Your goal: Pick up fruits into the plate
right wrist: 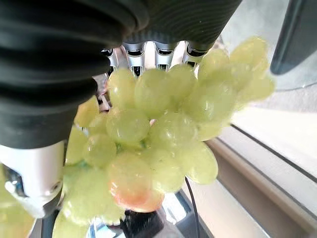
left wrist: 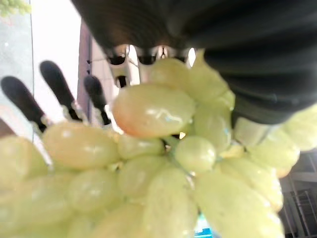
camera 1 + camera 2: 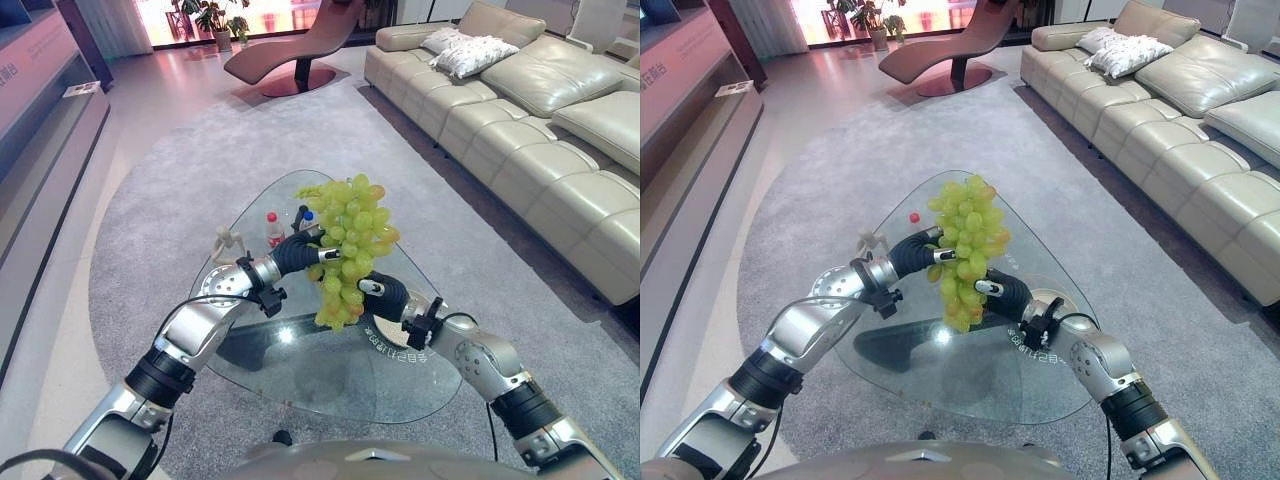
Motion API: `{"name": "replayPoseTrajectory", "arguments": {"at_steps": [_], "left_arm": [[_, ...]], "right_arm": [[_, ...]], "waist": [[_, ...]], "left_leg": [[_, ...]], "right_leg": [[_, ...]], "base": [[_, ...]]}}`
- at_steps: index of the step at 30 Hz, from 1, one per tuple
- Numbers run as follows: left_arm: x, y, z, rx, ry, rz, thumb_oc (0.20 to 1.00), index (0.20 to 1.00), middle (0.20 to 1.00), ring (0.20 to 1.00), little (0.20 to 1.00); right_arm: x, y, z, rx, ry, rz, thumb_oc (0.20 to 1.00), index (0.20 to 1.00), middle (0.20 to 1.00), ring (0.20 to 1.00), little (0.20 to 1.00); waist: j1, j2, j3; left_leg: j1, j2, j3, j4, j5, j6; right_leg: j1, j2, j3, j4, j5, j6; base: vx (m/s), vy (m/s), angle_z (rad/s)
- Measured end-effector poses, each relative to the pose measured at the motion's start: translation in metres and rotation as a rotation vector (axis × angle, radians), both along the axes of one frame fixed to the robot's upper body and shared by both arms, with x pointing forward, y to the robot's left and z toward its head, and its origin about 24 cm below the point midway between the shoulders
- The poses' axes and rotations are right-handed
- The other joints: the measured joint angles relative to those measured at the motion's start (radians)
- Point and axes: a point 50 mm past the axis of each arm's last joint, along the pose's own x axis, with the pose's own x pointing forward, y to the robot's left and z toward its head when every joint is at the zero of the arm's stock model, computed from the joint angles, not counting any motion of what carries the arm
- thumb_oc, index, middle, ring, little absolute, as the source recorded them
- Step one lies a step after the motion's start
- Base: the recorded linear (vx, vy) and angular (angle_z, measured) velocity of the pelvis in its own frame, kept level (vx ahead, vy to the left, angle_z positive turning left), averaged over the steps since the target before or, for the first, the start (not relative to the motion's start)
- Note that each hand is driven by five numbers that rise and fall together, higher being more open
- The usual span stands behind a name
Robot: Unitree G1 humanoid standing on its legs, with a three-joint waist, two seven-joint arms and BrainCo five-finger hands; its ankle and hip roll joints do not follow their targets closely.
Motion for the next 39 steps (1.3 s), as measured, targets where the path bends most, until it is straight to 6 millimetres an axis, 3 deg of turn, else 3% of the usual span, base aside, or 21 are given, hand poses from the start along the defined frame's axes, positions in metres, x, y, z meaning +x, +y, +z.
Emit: {"name": "replayPoseTrajectory", "arguments": {"at_steps": [16,17,18,19,39], "left_arm": [[-0.001,-0.002,-0.003,0.013,0.023,-0.027,0.2,0.2,0.2,0.2,0.2],[-0.002,-0.002,-0.003,0.014,0.024,-0.031,0.2,0.2,0.2,0.2,0.2],[-0.002,-0.002,-0.003,0.015,0.026,-0.033,0.2,0.2,0.2,0.2,0.2],[-0.002,-0.002,-0.003,0.016,0.028,-0.036,0.2,0.2,0.2,0.2,0.2],[-0.003,-0.004,-0.008,0.032,0.052,-0.051,0.2,0.2,0.2,0.2,0.2]], "right_arm": [[-0.008,0.011,0.0,0.057,0.038,0.111,1.0,1.0,1.0,1.0,1.0],[-0.009,0.012,-0.001,0.058,0.041,0.12,0.906,0.906,0.906,0.906,0.906],[-0.01,0.014,-0.002,0.057,0.045,0.128,0.526,0.526,0.526,0.526,0.526],[-0.011,0.014,-0.002,0.056,0.047,0.132,0.2,0.2,0.2,0.2,0.2],[-0.013,0.019,0.0,0.103,0.055,0.155,0.2,0.2,0.2,0.2,0.2]], "waist": [[0.002,0.002,-0.012],[0.002,0.002,-0.012],[0.003,0.002,-0.012],[0.003,0.002,-0.013],[0.003,0.005,-0.015]], "left_leg": [[0.002,0.0,0.003,0.0,0.0,0.0],[0.002,0.0,0.003,0.0,0.0,0.0],[0.002,0.0,0.003,0.0,0.0,0.0],[0.002,0.0,0.003,0.0,0.0,0.0],[0.003,0.0,0.004,0.0,-0.001,0.0]], "right_leg": [[0.0,0.0,0.002,0.0,0.0,0.0],[0.0,0.0,0.002,0.0,0.0,0.0],[0.0,0.0,0.003,0.0,0.0,0.0],[0.0,0.0,0.003,0.0,0.0,0.0],[0.0,0.0,0.004,0.0,0.0,0.0]], "base": [[0.0,0.0,0.0],[0.0,0.0,0.0],[0.0,0.0,0.0],[0.0,0.0,0.0],[0.0,0.0,0.0]]}}
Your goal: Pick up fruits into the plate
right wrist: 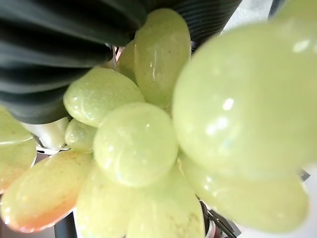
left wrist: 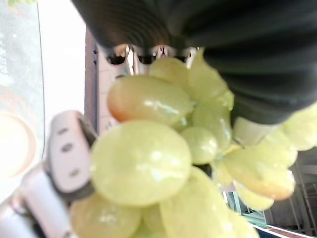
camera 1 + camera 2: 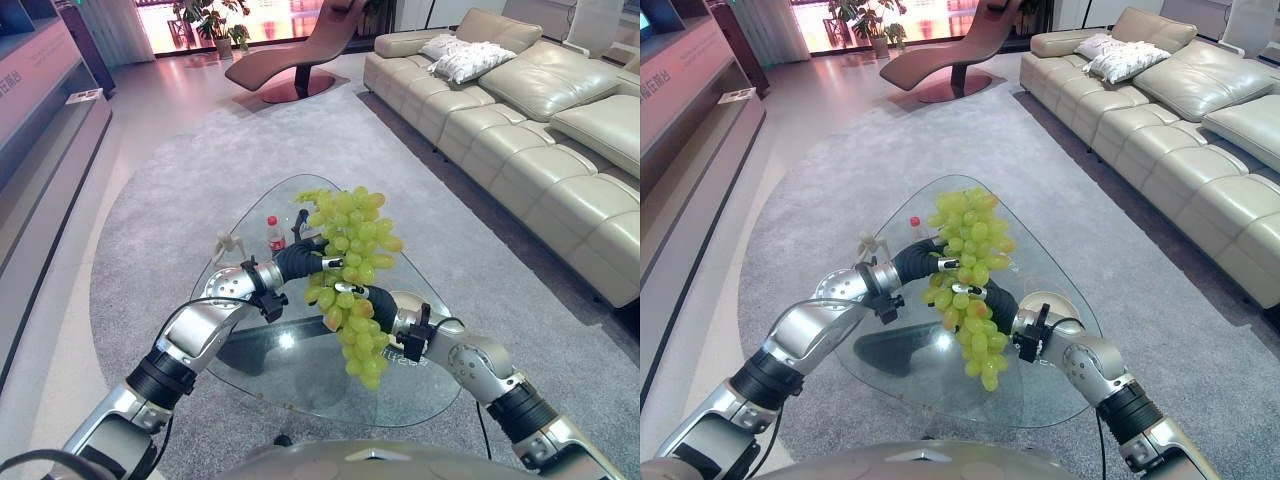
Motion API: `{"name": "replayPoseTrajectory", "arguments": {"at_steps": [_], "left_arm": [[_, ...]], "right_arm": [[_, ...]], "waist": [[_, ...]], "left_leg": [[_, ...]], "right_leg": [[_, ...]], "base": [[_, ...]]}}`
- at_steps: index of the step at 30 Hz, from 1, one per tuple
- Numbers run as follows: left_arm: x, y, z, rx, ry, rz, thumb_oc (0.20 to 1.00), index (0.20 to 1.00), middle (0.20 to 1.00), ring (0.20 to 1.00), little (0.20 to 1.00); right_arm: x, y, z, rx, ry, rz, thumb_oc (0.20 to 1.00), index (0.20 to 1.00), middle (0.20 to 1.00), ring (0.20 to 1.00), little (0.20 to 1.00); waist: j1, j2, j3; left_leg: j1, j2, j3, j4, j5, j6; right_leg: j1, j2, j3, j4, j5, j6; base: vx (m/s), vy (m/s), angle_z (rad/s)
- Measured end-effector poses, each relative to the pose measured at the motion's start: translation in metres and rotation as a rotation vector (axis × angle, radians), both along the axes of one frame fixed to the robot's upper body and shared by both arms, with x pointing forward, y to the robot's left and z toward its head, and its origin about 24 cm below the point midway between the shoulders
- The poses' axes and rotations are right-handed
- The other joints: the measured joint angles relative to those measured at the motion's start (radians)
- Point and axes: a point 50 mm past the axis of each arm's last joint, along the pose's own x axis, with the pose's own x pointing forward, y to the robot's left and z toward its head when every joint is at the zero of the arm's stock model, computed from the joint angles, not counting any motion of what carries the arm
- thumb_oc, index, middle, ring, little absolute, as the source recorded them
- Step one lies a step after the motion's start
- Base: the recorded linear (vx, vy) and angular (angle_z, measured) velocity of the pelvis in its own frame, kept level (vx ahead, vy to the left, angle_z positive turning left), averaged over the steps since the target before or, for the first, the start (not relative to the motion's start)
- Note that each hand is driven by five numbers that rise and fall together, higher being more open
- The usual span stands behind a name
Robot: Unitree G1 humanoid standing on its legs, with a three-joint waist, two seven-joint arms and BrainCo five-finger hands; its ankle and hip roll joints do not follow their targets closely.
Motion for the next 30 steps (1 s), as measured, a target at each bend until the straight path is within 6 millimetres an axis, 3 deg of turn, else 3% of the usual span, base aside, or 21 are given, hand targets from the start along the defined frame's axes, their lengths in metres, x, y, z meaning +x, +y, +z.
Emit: {"name": "replayPoseTrajectory", "arguments": {"at_steps": [9,10,11,12,30], "left_arm": [[0.0,0.0,0.0,0.0,0.0,0.001,0.2,0.2,0.2,0.2,0.2],[0.0,0.0,0.0,0.0,0.0,0.001,0.235,0.235,0.235,0.235,0.235],[0.0,0.0,-0.0001,0.0,0.001,0.001,0.937,0.937,0.937,0.937,0.937],[0.0001,0.0,-0.0003,0.001,0.003,0.002,1.0,1.0,1.0,1.0,1.0],[0.0035,-0.0006,-0.0055,-0.055,0.068,0.026,1.0,1.0,1.0,1.0,1.0]], "right_arm": [[0.0,0.0,0.0,0.0,0.0,0.0,0.2,0.2,0.2,0.2,0.2],[0.0,0.0002,0.0,0.001,0.0,0.0,0.2,0.2,0.2,0.2,0.2],[0.0,0.0002,0.0,0.001,0.0,0.0,0.2,0.2,0.2,0.2,0.2],[0.0,0.0003,0.0,0.001,0.0,0.0,0.2,0.2,0.2,0.2,0.2],[0.0012,-0.001,0.0015,0.008,-0.023,-0.02,0.2,0.2,0.2,0.2,0.2]], "waist": [[0.0,0.0,0.0],[0.0,0.0,0.0],[0.0,0.0,0.0],[0.0,0.0,0.0],[0.001,0.02,-0.013]], "left_leg": [[0.0,0.0,0.0,0.0,0.0,0.0],[-0.001,0.0,0.0,0.0,0.0,0.0],[-0.001,0.0,0.0,0.0,0.0,0.0],[-0.001,0.0,0.0,0.0,0.0,0.0],[-0.003,0.0,-0.002,-0.001,-0.001,0.001]], "right_leg": [[0.0,0.0,0.0,0.0,0.0,0.0],[0.0,0.0,-0.001,0.0,0.0,0.0],[0.0,0.0,-0.001,0.0,0.0,0.0],[0.0,0.0,-0.001,0.0,0.0,0.0],[-0.001,0.0,-0.003,0.0,0.0,0.0]], "base": [[0.0,0.0,0.0],[0.0,0.0,0.0],[0.0,0.0,0.0],[0.0,0.0,0.0],[0.0,0.0,0.0]]}}
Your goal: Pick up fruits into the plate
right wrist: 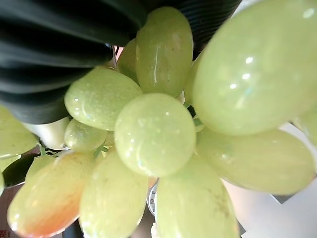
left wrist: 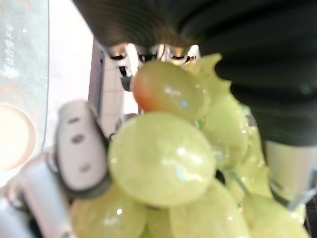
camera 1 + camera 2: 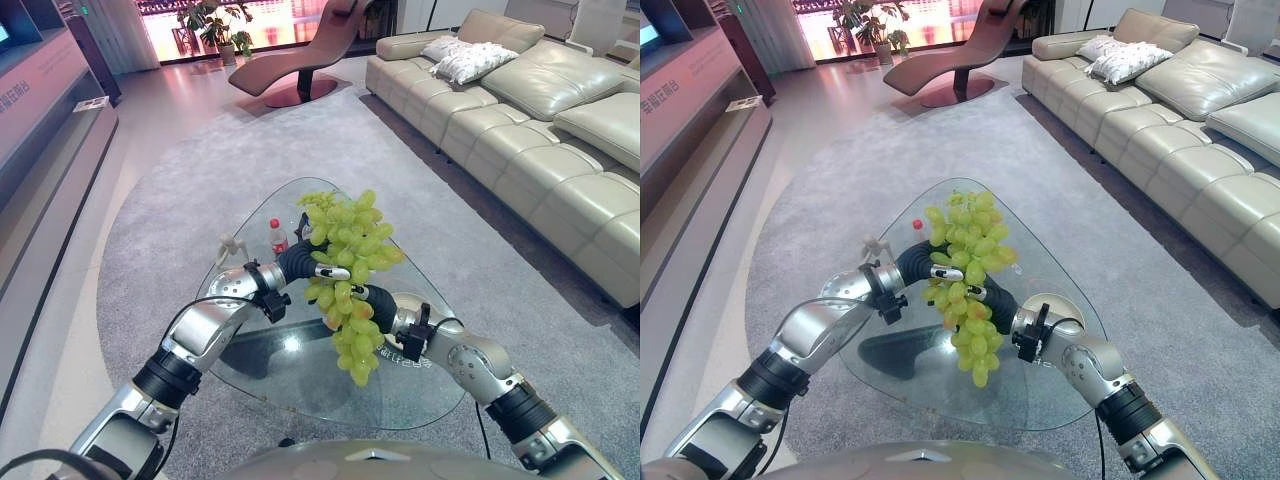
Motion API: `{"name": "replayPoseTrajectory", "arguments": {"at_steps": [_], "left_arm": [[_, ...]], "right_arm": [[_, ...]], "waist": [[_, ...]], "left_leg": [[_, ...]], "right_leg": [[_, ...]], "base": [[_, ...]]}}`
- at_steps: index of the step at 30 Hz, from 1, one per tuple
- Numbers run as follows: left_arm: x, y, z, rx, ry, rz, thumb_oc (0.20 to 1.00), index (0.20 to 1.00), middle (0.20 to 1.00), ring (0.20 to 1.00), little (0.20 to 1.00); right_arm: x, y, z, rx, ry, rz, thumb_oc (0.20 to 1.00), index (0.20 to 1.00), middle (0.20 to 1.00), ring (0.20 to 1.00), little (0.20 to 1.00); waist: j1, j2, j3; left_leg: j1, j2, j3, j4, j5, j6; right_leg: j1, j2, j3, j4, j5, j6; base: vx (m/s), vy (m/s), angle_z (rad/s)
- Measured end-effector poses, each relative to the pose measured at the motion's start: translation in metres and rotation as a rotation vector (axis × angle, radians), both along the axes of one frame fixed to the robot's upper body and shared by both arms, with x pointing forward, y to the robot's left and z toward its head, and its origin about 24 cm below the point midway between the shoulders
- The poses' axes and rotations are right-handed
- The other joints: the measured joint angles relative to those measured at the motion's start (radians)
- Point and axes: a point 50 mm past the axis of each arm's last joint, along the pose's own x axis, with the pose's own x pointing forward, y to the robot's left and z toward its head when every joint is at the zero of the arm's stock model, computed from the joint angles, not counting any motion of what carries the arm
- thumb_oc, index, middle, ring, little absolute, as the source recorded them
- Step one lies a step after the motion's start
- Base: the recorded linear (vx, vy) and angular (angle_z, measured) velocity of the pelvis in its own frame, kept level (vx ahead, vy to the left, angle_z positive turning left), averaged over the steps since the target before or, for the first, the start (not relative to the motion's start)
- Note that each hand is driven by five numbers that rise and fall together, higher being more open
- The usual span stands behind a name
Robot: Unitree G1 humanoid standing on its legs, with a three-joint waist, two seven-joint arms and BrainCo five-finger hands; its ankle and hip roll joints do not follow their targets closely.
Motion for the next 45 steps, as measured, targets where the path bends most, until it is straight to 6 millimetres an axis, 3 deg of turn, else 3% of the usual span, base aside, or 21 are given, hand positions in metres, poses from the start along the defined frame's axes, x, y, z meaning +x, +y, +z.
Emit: {"name": "replayPoseTrajectory", "arguments": {"at_steps": [8,15,20,27,34,38,45], "left_arm": [[-0.004,0.023,-0.008,-0.053,0.049,0.084,1.0,1.0,1.0,1.0,1.0],[-0.015,0.066,-0.042,-0.053,0.181,0.271,1.0,1.0,1.0,1.0,1.0],[-0.025,0.085,-0.062,-0.042,0.257,0.364,1.0,1.0,1.0,1.0,1.0],[-0.042,0.117,-0.094,-0.02,0.37,0.543,1.0,1.0,1.0,1.0,1.0],[-0.063,0.135,-0.141,0.078,0.52,0.736,1.0,1.0,1.0,1.0,1.0],[-0.066,0.135,-0.159,0.123,0.57,0.815,1.0,1.0,1.0,1.0,1.0],[-0.058,0.134,-0.171,0.186,0.58,0.861,1.0,1.0,1.0,1.0,1.0]], "right_arm": [[0.002,-0.012,0.0,0.017,-0.023,-0.113,0.2,0.2,0.2,0.2,0.2],[0.004,-0.044,-0.004,0.021,-0.041,-0.282,0.2,0.2,0.2,0.2,0.2],[0.0,-0.068,-0.019,-0.004,0.012,-0.402,0.2,0.2,0.2,0.2,0.2],[-0.002,-0.086,-0.035,-0.027,0.054,-0.546,0.2,0.2,0.2,0.2,0.2],[0.007,-0.126,-0.041,-0.275,-0.009,-0.728,0.2,0.2,0.2,0.2,0.2],[0.032,-0.148,-0.028,-0.363,-0.079,-0.857,0.2,0.2,0.2,0.2,0.2],[0.077,-0.16,0.007,-0.429,-0.203,-1.009,0.2,0.2,0.2,0.2,0.2]], "waist": [[0.001,0.0,0.0],[0.008,0.0,0.0],[0.025,-0.002,0.002],[0.027,-0.004,0.016],[0.026,0.02,0.115],[0.026,0.032,0.219],[0.029,0.054,0.376]], "left_leg": [[-0.001,0.0,-0.001,0.0,-0.002,0.001],[-0.006,0.0,-0.007,0.0,-0.007,0.006],[-0.028,-0.001,-0.017,0.0,-0.005,0.009],[-0.037,-0.002,-0.027,0.0,-0.002,0.005],[-0.128,0.0,-0.041,0.005,0.033,0.002],[-0.181,0.003,-0.047,0.007,0.056,-0.001],[-0.267,0.008,-0.051,0.032,0.068,-0.006]], "right_leg": [[-0.001,0.0,-0.001,0.0,0.0,0.0],[-0.002,-0.001,-0.007,-0.004,-0.002,0.002],[-0.017,-0.001,-0.017,-0.004,-0.004,0.005],[-0.018,-0.002,-0.03,-0.005,-0.005,0.007],[-0.108,0.003,-0.036,-0.001,0.011,0.004],[-0.159,0.008,-0.036,0.0,0.03,0.001],[-0.237,0.013,-0.035,0.011,0.047,-0.007]], "base": [[0.0,0.0,0.0],[0.0,0.0,0.0],[0.01,0.002,0.05],[0.0,-0.009,0.05],[-0.16,-0.055,0.05],[-0.15,-0.078,0.01],[-0.1,-0.058,-0.01]]}}
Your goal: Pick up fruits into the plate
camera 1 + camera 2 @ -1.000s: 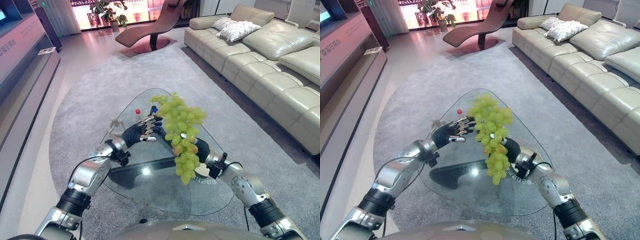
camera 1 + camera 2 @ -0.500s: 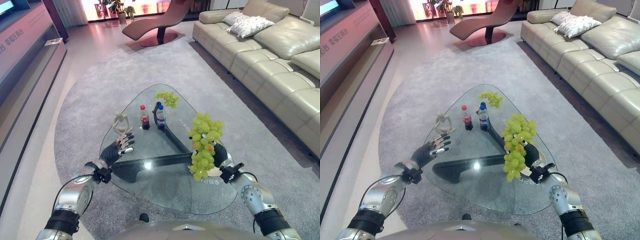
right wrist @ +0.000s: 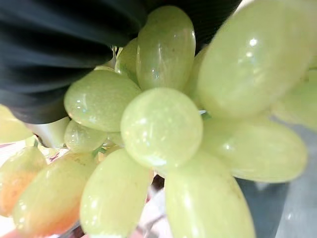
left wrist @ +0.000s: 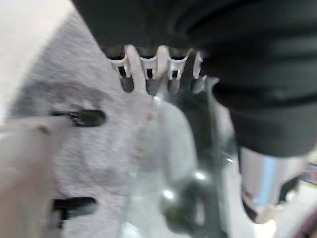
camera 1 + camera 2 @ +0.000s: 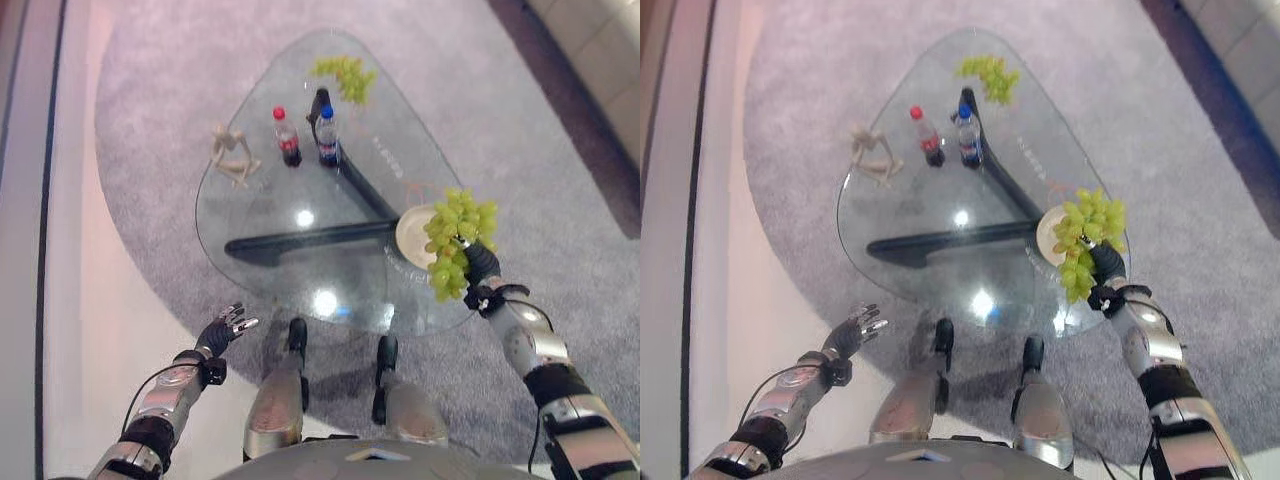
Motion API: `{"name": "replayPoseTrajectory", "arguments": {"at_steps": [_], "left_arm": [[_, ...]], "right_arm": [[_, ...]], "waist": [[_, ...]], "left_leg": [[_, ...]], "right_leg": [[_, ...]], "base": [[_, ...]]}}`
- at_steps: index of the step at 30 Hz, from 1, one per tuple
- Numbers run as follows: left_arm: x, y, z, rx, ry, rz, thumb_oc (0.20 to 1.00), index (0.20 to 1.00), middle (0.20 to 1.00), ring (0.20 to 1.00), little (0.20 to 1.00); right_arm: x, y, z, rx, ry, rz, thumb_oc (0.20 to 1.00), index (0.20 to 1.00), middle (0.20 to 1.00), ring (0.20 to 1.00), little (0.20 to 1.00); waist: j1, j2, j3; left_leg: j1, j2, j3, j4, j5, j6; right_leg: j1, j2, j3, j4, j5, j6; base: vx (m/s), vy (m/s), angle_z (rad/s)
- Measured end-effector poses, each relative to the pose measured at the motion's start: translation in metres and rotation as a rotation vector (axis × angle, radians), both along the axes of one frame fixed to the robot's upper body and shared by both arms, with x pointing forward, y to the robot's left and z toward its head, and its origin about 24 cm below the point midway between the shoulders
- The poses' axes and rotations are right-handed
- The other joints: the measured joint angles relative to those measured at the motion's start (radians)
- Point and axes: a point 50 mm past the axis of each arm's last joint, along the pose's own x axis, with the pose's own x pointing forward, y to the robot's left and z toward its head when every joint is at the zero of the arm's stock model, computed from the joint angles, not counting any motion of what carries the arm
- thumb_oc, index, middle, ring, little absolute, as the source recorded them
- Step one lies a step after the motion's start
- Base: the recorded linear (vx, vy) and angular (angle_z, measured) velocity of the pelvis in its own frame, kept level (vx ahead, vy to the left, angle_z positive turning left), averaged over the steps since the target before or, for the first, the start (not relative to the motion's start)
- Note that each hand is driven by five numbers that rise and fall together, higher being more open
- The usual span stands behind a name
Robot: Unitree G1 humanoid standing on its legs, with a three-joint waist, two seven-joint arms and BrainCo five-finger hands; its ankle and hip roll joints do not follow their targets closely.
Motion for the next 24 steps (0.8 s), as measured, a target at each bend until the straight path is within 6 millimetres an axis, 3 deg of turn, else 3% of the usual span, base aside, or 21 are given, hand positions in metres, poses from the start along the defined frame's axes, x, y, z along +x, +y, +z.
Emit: {"name": "replayPoseTrajectory", "arguments": {"at_steps": [4,9,16,17,24], "left_arm": [[0.017,-0.003,0.007,0.024,-0.042,-0.008,1.0,1.0,1.0,1.0,1.0],[0.033,-0.005,0.015,0.051,-0.086,-0.018,1.0,1.0,1.0,1.0,1.0],[0.035,-0.01,0.016,0.064,-0.108,-0.041,1.0,1.0,1.0,1.0,1.0],[0.036,-0.01,0.017,0.066,-0.112,-0.039,1.0,1.0,1.0,1.0,1.0],[0.037,-0.012,0.019,0.064,-0.125,-0.048,1.0,1.0,1.0,1.0,1.0]], "right_arm": [[0.019,-0.012,0.021,-0.071,-0.033,-0.051,0.2,0.2,0.2,0.2,0.2],[0.037,-0.022,0.047,-0.107,-0.083,-0.107,0.2,0.2,0.2,0.2,0.2],[0.052,-0.027,0.081,-0.164,-0.156,-0.148,0.2,0.2,0.2,0.2,0.2],[0.056,-0.029,0.094,-0.18,-0.178,-0.161,0.2,0.2,0.2,0.2,0.2],[0.062,-0.032,0.101,-0.177,-0.167,-0.213,0.2,0.2,0.2,0.2,0.2]], "waist": [[0.009,0.021,0.065],[0.02,0.028,0.094],[0.022,0.028,0.094],[0.023,0.028,0.094],[0.047,0.032,0.095]], "left_leg": [[-0.047,0.001,-0.002,0.012,0.004,-0.001],[-0.131,0.001,-0.002,0.038,0.004,0.0],[-0.216,-0.017,0.002,0.065,0.009,0.005],[-0.258,-0.028,0.002,0.079,0.012,0.009],[-0.326,-0.047,0.009,0.095,0.025,0.009]], "right_leg": [[-0.059,-0.001,0.001,0.033,0.003,-0.005],[-0.157,-0.005,0.004,0.082,-0.001,-0.004],[-0.314,-0.037,0.022,0.253,-0.073,0.001],[-0.383,-0.052,0.033,0.326,-0.099,0.0],[-0.525,-0.079,0.06,0.481,-0.158,-0.008]], "base": [[-0.12,-0.057,-0.02],[-0.07,-0.038,-0.04],[-0.04,-0.004,-0.01],[-0.04,-0.013,0.06],[-0.03,0.008,0.01]]}}
